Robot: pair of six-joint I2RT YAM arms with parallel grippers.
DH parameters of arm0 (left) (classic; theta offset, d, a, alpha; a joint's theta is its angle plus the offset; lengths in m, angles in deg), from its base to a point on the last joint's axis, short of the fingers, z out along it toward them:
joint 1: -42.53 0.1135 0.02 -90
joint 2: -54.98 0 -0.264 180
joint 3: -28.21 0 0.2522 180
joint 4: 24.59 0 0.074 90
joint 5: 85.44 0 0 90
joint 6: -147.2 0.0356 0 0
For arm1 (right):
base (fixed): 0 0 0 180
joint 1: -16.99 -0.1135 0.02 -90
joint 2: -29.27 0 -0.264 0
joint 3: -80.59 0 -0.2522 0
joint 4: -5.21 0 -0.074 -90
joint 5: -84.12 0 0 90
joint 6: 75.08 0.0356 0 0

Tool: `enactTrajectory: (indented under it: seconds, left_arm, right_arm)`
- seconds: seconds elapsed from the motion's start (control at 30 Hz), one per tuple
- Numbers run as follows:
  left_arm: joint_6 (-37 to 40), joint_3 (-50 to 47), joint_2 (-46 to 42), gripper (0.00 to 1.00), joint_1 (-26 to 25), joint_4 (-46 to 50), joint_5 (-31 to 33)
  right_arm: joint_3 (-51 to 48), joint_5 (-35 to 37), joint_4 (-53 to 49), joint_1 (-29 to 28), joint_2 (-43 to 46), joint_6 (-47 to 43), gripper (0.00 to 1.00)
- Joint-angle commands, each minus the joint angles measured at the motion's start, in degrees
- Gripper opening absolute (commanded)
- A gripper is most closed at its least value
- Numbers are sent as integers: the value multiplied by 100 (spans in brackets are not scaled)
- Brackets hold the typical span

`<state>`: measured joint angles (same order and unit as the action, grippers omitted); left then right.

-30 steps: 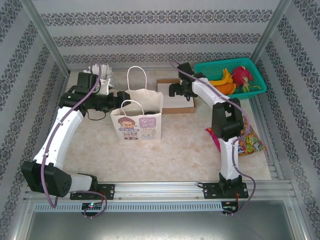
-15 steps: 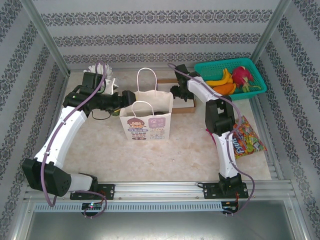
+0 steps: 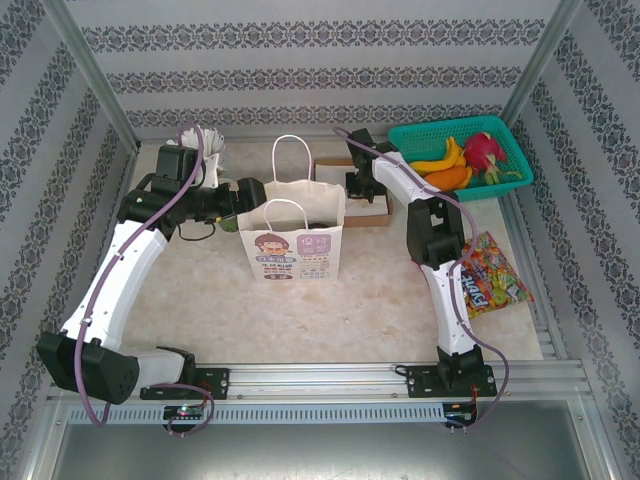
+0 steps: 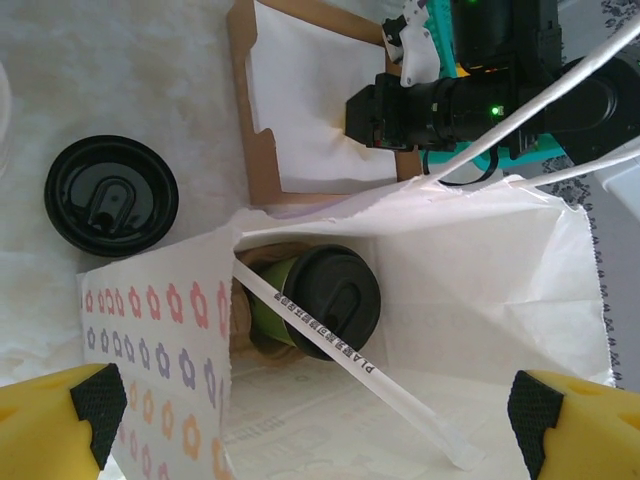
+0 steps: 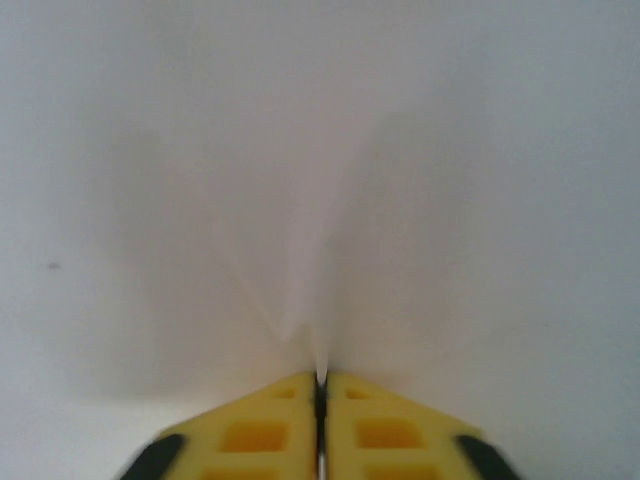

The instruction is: Pack the takeout coffee

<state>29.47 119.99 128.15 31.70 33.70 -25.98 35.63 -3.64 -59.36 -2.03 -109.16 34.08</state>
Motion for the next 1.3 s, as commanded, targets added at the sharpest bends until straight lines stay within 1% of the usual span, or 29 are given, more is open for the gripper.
enactTrajectory:
  seconds: [0.0,0.13,0.4,0.63,0.83,0.93,1.1,1.2,1.27]
  left_arm:
    - [45,143,-92,100,-41,73,188]
    - [81,143,-84,100,-38,77,238]
    - [154,117,-98,100,-41,106,325]
    - [238,125,-129,100,-31,132,434]
    - [319,34,-232,100,-18,-30,440]
    - [386,3,-288,100,-24,-119,396]
    - [604,-15,-414,100,-22,-223,405]
    - [816,-31,-530,100,-21,-297,383]
    - [1006,-32,-604,100,-13,-340,271]
  right_arm:
    - [44,89,-113,-103,-49,18,0]
    - [-59,250,43,-106,357,-21,0]
    - [-292,346,199,-97,983,-53,0]
    - [-882,579,606,-106,1584,-2,0]
    - [-1452,793,1096,-93,2179,43,0]
    - [-1766,896,1430,-80,2467,17,0]
    - [-2413,858,2150,-9,2968,79,0]
    - [-3019,878,2896,-5,3413,-82,0]
    - [-3609,874,3644,-1,3787,-308,0]
